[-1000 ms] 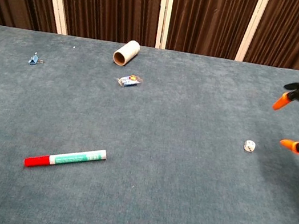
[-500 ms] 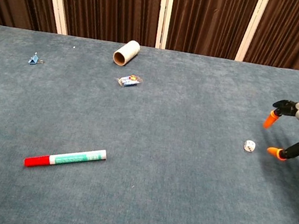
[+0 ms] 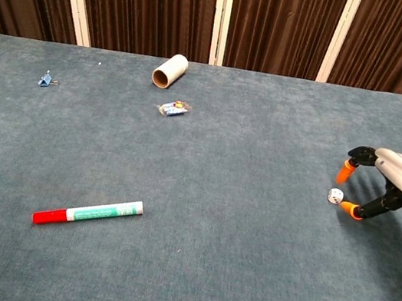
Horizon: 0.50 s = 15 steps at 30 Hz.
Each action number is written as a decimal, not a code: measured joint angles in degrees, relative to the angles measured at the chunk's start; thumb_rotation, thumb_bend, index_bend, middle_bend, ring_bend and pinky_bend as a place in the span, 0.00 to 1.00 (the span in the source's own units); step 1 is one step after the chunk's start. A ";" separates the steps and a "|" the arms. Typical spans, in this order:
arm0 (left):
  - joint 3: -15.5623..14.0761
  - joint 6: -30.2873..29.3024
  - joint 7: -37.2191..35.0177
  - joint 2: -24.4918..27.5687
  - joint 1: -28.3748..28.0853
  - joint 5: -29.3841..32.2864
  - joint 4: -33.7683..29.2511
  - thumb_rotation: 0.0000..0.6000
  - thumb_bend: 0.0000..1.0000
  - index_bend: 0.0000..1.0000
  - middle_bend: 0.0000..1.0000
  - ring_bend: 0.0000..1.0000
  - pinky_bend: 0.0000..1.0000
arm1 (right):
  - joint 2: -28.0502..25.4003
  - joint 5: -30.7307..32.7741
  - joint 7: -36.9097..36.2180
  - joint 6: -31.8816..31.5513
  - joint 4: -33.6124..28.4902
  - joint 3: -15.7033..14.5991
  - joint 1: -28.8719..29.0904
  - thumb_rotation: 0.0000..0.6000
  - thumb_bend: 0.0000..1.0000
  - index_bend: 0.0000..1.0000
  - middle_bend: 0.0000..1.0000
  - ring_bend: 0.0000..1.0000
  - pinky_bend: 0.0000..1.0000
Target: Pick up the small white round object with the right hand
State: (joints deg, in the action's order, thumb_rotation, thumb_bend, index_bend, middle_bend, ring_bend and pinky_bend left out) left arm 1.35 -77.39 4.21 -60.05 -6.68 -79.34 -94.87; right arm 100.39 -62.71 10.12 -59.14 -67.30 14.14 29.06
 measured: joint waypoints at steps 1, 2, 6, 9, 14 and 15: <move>0.01 0.05 -0.06 -0.01 -0.01 0.07 0.06 1.00 0.07 0.00 0.00 0.00 0.00 | 0.17 0.05 -0.13 0.12 0.24 -0.01 0.08 1.00 0.27 0.44 0.10 0.00 0.00; 0.02 0.16 -0.13 -0.02 -0.02 0.16 0.14 1.00 0.07 0.00 0.00 0.00 0.00 | 0.37 0.04 -0.17 0.16 0.54 -0.04 0.16 1.00 0.28 0.44 0.10 0.00 0.00; 0.01 0.32 -0.11 -0.08 -0.09 0.20 0.27 1.00 0.07 0.00 0.00 0.00 0.00 | 0.96 -0.05 -0.61 0.33 1.18 -0.16 0.36 1.00 0.30 0.46 0.12 0.00 0.00; -0.05 0.26 -0.06 -0.14 -0.07 0.09 0.29 1.00 0.07 0.00 0.00 0.00 0.00 | 1.25 -0.24 -0.91 0.27 1.35 -0.20 0.44 1.00 0.36 0.51 0.14 0.00 0.00; -0.03 0.13 -0.19 -0.11 0.00 0.11 0.29 1.00 0.07 0.00 0.00 0.00 0.00 | 1.52 -0.90 -1.41 -0.23 1.09 -0.33 0.45 1.00 0.41 0.56 0.19 0.00 0.00; -0.01 0.11 -0.22 -0.11 0.01 0.13 0.30 1.00 0.07 0.00 0.00 0.00 0.00 | 1.53 -1.06 -1.42 -0.38 1.01 -0.41 0.43 1.00 0.41 0.56 0.19 0.00 0.00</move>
State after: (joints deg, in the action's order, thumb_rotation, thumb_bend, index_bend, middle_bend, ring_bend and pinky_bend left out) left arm 1.34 -77.28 3.99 -60.16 -6.67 -79.21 -94.58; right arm 101.92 -63.78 8.71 -59.52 -66.29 13.73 29.50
